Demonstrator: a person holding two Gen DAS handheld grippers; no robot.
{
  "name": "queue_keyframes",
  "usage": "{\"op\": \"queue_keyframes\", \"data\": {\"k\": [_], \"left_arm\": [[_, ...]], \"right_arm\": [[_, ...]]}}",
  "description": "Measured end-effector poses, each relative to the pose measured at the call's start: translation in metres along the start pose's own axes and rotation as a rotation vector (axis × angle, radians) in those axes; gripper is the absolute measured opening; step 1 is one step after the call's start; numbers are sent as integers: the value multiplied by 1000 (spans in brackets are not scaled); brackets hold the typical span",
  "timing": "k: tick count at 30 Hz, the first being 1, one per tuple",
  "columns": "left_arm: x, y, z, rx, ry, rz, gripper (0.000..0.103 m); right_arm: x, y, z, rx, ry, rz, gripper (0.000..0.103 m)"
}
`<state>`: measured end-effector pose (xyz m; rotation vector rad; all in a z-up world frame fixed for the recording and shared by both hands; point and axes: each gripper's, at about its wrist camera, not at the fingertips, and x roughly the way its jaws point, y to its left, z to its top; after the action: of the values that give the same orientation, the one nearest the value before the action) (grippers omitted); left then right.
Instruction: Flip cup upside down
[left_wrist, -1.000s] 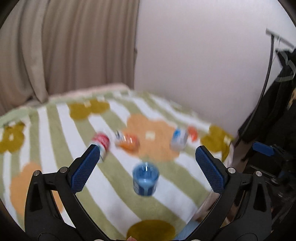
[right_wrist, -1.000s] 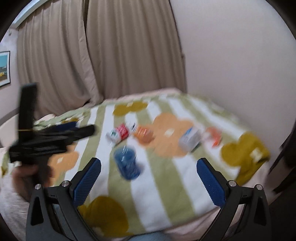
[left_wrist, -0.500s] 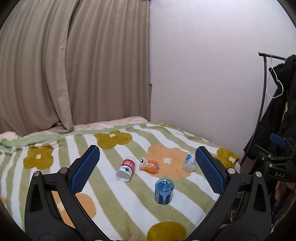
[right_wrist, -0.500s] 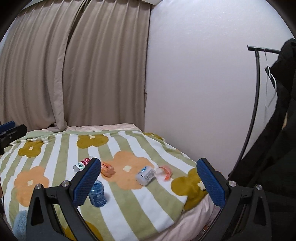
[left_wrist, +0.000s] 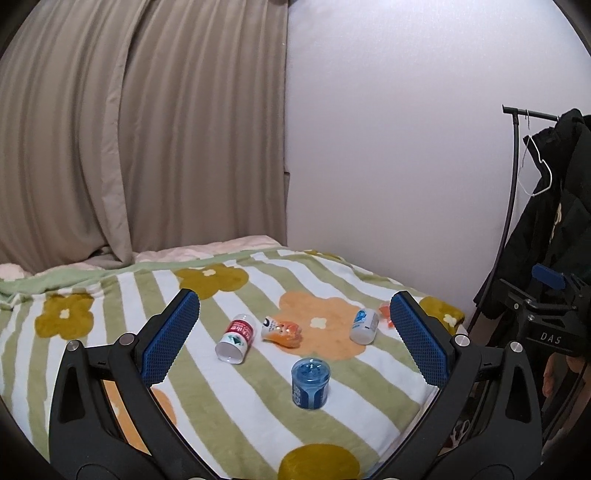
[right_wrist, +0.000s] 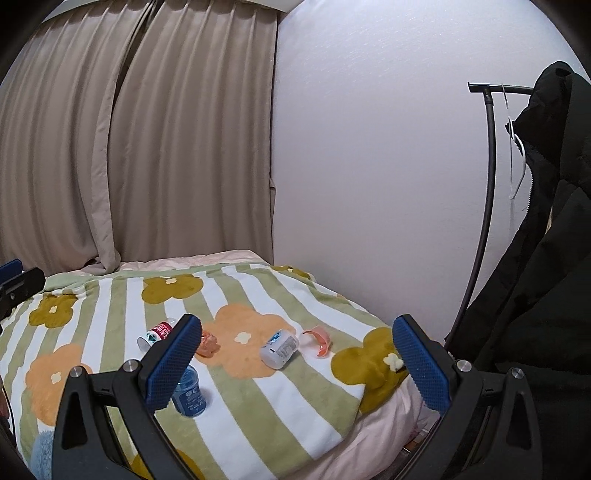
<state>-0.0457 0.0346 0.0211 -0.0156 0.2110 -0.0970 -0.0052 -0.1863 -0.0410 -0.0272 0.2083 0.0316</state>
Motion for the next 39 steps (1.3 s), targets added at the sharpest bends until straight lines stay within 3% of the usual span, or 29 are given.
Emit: {"op": "queue_keyframes", "data": {"k": [39], "left_arm": [[4, -7, 5, 34, -13, 13, 103]], "right_arm": [[6, 5, 7, 7, -21, 7, 103]]}}
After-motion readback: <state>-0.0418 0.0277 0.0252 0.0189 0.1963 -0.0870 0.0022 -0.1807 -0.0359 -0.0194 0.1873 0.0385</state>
